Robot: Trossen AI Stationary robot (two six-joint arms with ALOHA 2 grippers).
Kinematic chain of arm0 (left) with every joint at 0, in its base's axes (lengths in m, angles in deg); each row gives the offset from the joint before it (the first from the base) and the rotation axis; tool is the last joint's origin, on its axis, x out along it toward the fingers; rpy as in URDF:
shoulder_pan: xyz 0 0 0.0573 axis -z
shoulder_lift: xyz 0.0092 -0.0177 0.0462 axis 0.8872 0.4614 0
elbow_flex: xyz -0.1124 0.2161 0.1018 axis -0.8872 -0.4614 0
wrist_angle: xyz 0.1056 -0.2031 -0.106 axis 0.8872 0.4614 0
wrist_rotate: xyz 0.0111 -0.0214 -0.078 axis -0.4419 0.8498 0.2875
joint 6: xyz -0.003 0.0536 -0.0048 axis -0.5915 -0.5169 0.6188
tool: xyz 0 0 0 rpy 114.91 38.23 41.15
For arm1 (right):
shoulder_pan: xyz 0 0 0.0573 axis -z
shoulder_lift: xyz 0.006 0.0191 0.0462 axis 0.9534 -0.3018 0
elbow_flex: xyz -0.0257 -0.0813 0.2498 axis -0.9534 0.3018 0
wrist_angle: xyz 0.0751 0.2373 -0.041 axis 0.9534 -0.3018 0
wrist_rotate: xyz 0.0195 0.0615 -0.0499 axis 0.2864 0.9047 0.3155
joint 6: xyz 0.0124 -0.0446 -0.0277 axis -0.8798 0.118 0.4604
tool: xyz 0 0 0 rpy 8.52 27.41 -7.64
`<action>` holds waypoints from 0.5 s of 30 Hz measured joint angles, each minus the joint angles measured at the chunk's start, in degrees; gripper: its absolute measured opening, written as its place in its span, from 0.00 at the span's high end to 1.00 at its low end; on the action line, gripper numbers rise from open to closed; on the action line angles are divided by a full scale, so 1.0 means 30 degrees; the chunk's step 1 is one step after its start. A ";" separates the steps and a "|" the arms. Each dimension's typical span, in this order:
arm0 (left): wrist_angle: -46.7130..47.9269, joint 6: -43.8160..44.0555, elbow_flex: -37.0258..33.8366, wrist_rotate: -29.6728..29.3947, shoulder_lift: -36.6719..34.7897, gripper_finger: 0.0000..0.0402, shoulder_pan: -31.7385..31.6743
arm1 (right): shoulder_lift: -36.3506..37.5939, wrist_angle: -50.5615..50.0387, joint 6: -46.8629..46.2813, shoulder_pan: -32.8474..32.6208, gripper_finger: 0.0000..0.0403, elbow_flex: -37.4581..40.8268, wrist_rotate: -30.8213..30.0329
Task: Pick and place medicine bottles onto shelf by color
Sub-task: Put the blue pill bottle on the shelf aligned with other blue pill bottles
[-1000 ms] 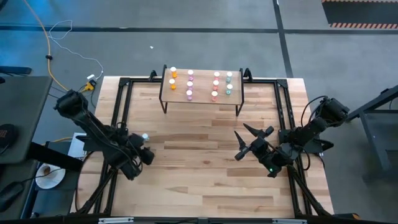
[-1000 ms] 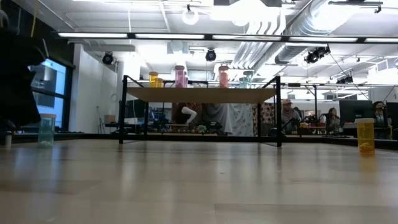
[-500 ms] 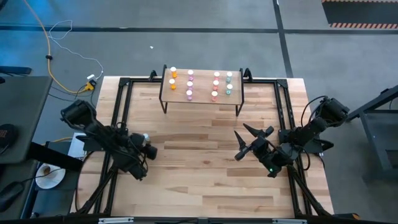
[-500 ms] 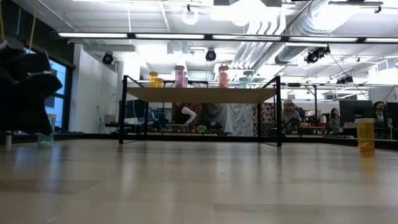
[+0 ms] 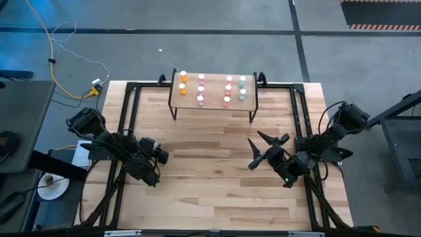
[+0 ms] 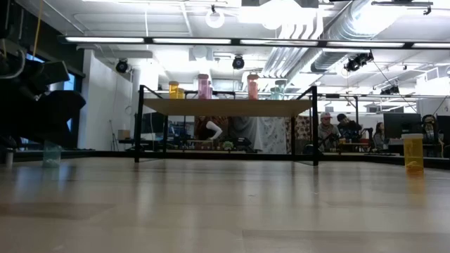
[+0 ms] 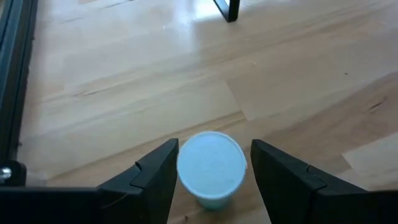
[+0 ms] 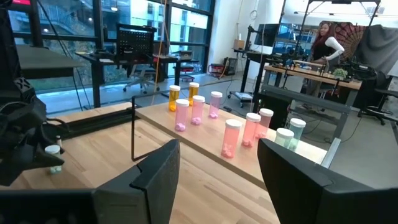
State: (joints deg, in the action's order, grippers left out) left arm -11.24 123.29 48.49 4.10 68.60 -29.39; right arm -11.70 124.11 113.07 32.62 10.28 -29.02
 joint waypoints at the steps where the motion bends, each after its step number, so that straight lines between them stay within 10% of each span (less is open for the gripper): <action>1: 0.0024 -0.0133 0.0000 0.0000 0.0000 0.52 -0.0110 | 0.0000 0.0000 0.0001 0.0000 0.48 0.0000 0.0000; 15: 0.0025 -0.0836 0.0000 0.0082 -0.0007 0.74 -0.0420 | 0.0000 0.0000 -0.0004 0.0000 0.48 0.0000 0.0000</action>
State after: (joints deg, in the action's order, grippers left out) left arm -11.17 120.78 48.49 4.35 68.58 -30.65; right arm -11.70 124.11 113.06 32.62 10.28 -29.02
